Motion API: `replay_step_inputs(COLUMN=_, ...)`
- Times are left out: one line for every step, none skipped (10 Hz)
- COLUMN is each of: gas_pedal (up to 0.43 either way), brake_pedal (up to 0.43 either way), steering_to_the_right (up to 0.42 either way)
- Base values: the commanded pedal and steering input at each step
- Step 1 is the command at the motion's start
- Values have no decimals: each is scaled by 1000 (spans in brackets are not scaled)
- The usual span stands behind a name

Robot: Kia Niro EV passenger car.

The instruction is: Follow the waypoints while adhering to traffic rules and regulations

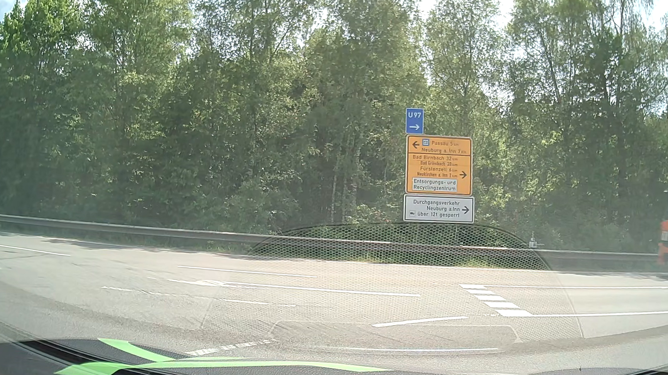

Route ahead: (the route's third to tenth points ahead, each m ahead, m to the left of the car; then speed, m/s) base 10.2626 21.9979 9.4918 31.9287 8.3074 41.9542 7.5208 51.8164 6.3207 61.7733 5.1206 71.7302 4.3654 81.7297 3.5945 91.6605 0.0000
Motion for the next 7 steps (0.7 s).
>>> replay_step_inputs(gas_pedal=0, brake_pedal=262, steering_to_the_right=-63)
replay_step_inputs(gas_pedal=0, brake_pedal=262, steering_to_the_right=-63)
replay_step_inputs(gas_pedal=0, brake_pedal=262, steering_to_the_right=-63)
replay_step_inputs(gas_pedal=0, brake_pedal=268, steering_to_the_right=-63)
replay_step_inputs(gas_pedal=0, brake_pedal=262, steering_to_the_right=-63)
replay_step_inputs(gas_pedal=0, brake_pedal=268, steering_to_the_right=-63)
replay_step_inputs(gas_pedal=0, brake_pedal=262, steering_to_the_right=-63)
